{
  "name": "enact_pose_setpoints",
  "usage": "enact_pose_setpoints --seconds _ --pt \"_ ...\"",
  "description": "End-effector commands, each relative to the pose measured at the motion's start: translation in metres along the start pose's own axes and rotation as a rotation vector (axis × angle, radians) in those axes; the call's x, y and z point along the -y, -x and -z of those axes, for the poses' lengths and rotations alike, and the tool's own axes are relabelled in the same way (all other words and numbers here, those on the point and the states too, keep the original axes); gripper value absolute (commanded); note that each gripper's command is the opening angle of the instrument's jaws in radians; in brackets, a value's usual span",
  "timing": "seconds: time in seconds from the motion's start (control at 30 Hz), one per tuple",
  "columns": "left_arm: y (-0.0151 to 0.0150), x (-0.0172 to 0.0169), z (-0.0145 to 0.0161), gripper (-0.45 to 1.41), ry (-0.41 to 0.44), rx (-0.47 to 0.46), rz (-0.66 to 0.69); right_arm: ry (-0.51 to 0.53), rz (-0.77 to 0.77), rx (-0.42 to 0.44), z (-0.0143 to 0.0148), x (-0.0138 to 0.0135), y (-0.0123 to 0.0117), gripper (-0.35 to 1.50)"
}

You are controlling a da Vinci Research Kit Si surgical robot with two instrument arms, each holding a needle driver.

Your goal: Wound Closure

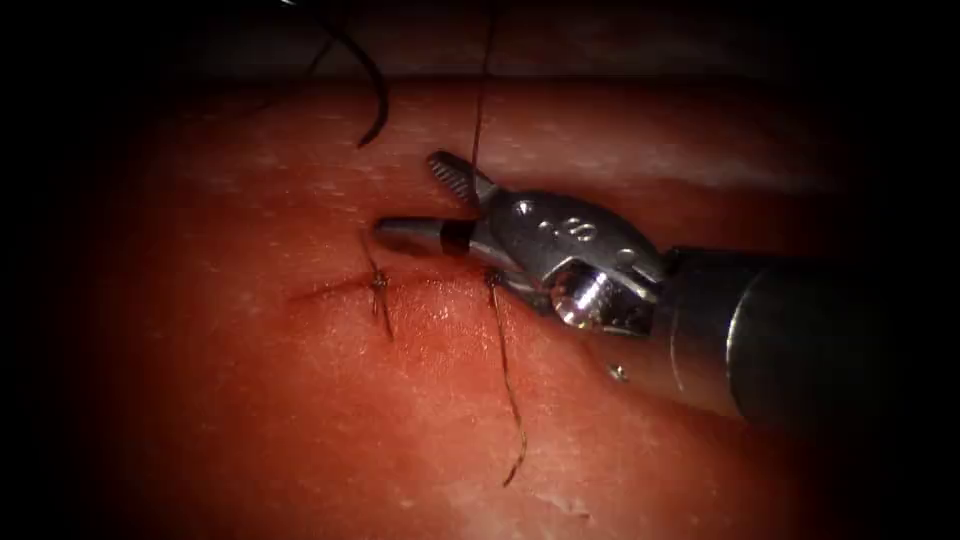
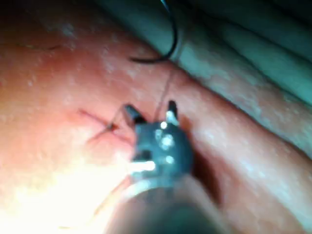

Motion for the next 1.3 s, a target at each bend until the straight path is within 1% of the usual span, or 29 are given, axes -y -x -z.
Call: enact_pose_setpoints --seconds 0.03,0.1,0.2,0.27,0.3,0.33,0.37,0.43,0.5,0.53,0.7,0.73,0.77,0.8,0.83,0.87,0.9,1.0,1.03,1.13,1.17,1.2,1.27,1.3 --pt "-0.0006 0.0005 -0.0004 -0.35 -0.005 -0.003 -0.002 -0.003 0.002 -0.002 -0.0010 0.0004 0.0001 1.04" --pt "-0.0006 0.0005 -0.0003 -0.35 -0.005 -0.003 -0.002 -0.002 0.001 -0.002 -0.0010 0.0005 0.0000 1.04" --pt "-0.0006 0.0007 -0.0005 -0.35 -0.006 -0.003 -0.001 -0.004 -0.006 -0.011 -0.0009 0.0006 -0.0007 1.09" --pt "-0.0007 0.0007 -0.0006 -0.35 -0.005 -0.005 0.000 -0.005 -0.005 -0.011 -0.0009 0.0006 -0.0006 1.03" --pt "-0.0007 0.0006 -0.0005 -0.35 -0.007 -0.006 0.000 -0.036 -0.002 -0.002 -0.0009 0.0008 -0.0002 0.47" --pt "-0.0007 0.0005 -0.0004 -0.35 -0.007 -0.006 0.000 -0.064 -0.002 0.006 -0.0009 0.0009 -0.0001 -0.03" --pt "-0.0007 0.0004 -0.0003 -0.35 -0.007 -0.006 -0.006 -0.085 0.004 0.013 -0.0008 0.0010 -0.0001 -0.35" --pt "-0.0007 0.0003 -0.0003 -0.35 -0.006 -0.006 -0.006 -0.079 0.024 0.005 -0.0007 0.0010 -0.0007 -0.35" --pt "-0.0007 0.0002 -0.0002 -0.35 -0.006 -0.006 -0.006 -0.040 0.035 -0.029 -0.0004 0.0008 -0.0017 -0.35" --pt "-0.0007 0.0002 -0.0001 -0.35 -0.008 -0.009 -0.007 -0.037 0.051 -0.028 -0.0001 0.0007 -0.0025 -0.35" --pt "-0.0003 0.0002 0.0003 -0.35 -0.008 -0.015 -0.009 -0.052 0.069 -0.025 0.0002 0.0010 -0.0024 -0.35" --pt "-0.0002 0.0002 0.0004 -0.35 -0.007 -0.016 -0.010 -0.053 0.069 -0.025 0.0003 0.0010 -0.0024 0.10" --pt "-0.0001 0.0002 0.0005 -0.35 -0.006 -0.017 -0.011 -0.056 0.069 -0.024 0.0005 0.0010 -0.0024 0.77" --pt "0.0005 0.0000 0.0008 -0.35 -0.004 -0.019 -0.018 -0.018 0.071 -0.033 0.0014 0.0007 -0.0024 1.35" --pt "0.0009 -0.0001 0.0010 -0.35 -0.006 -0.016 -0.022 0.009 0.071 -0.040 0.0023 0.0004 -0.0025 1.40" --pt "0.0014 -0.0003 0.0012 -0.35 -0.006 -0.015 -0.028 0.009 0.071 -0.039 0.0030 0.0001 -0.0026 1.40" --pt "0.0023 -0.0007 0.0015 -0.35 -0.005 -0.016 -0.038 0.017 0.070 -0.038 0.0051 -0.0009 -0.0029 1.38" --pt "0.0038 -0.0018 0.0016 -0.35 -0.007 -0.015 -0.033 0.047 0.086 -0.041 0.0081 -0.0027 -0.0034 1.38" --pt "0.0043 -0.0022 0.0016 -0.35 -0.008 -0.015 -0.027 0.053 0.083 -0.044 0.0087 -0.0031 -0.0035 1.38" --pt "0.0060 -0.0038 0.0013 -0.35 -0.020 -0.011 -0.001 0.077 0.079 -0.062 0.0116 -0.0052 -0.0039 1.40" --pt "0.0067 -0.0046 0.0010 -0.35 -0.020 -0.010 0.013 0.085 0.080 -0.065 0.0123 -0.0057 -0.0040 1.40" --pt "0.0079 -0.0059 0.0005 -0.35 -0.019 -0.018 0.034 0.102 0.077 -0.069 0.0137 -0.0067 -0.0040 1.41" --pt "0.0093 -0.0074 -0.0002 -0.34 -0.008 -0.037 0.080 0.124 0.081 -0.072 0.0145 -0.0073 -0.0038 1.43" --pt "0.0099 -0.0079 -0.0006 -0.27 0.000 -0.049 0.089 0.127 0.076 -0.071 0.0149 -0.0075 -0.0037 1.43"
